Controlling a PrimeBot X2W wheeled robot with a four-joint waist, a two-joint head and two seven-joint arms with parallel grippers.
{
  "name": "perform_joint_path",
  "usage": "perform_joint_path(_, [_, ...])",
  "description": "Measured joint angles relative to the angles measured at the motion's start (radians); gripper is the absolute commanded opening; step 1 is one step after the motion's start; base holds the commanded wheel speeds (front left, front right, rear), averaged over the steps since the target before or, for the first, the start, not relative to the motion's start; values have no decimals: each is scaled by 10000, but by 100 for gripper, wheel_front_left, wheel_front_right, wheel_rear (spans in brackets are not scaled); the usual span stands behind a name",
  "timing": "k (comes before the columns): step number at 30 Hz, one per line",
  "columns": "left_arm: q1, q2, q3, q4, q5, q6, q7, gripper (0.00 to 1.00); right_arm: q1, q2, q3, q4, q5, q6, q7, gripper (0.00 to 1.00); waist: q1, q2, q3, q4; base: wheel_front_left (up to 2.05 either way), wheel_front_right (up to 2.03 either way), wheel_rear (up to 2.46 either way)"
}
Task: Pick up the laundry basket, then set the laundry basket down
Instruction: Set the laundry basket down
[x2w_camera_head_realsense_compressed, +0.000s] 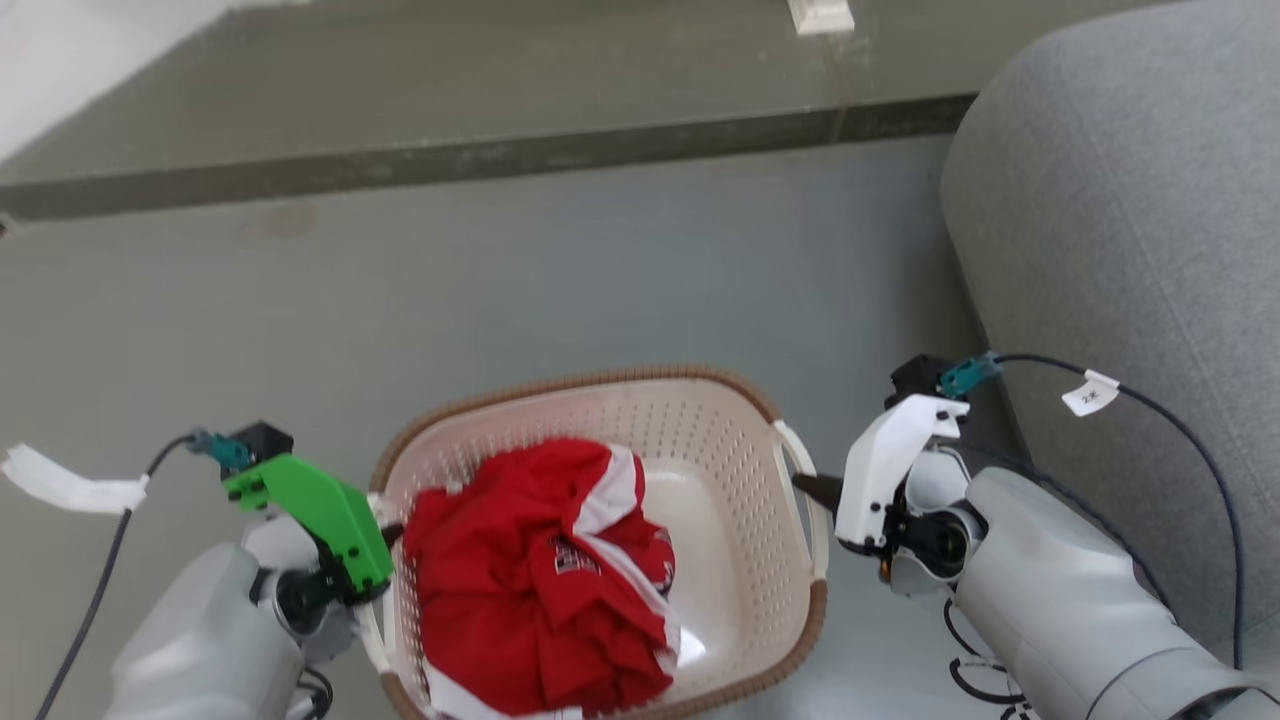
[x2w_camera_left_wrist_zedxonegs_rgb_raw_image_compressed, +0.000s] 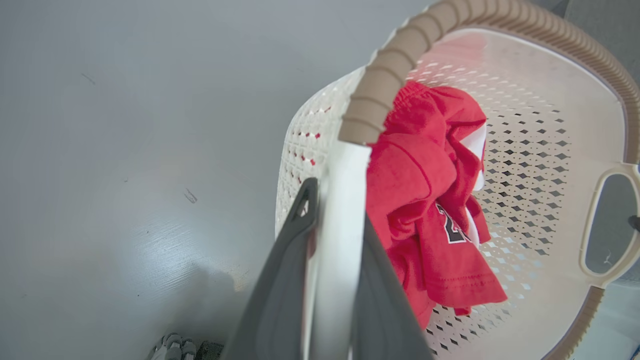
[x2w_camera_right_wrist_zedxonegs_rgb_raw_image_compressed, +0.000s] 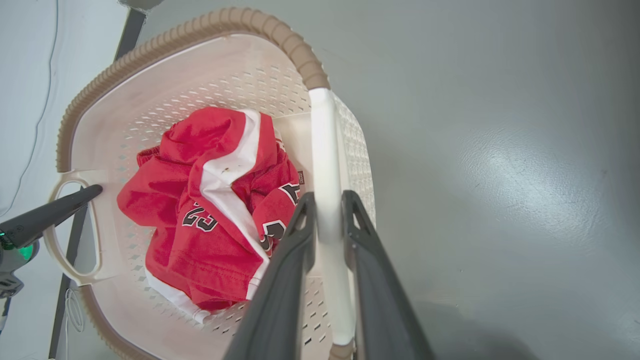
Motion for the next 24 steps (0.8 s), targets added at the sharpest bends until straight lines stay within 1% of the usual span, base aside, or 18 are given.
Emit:
perform_joint_path(11, [-692,4,-130,-52,169,0,-359,0,-469,-58,31,-157,-4,-105,-627,0,0,0,1305,-9,0,0,0])
perform_joint_path(13, [-830,4,-167,-54,190,0,-443,0,-602,-63,42,-180,-17,-180,-757,0,0,0,1557,-4,0,0,0])
perform_joint_path(18, [-1204,4,-320,-134,583,0,-832,0,-874,-81,90,-247,-119,-265,-1229,0,0,0,2339,35,0,0,0])
perform_joint_path(24, [-1487,12,-288,-48,639,-2,-1350,0,-1098,-79,234,-374,-270,-272,-1743,0,0,0,3133,92,0,0,0])
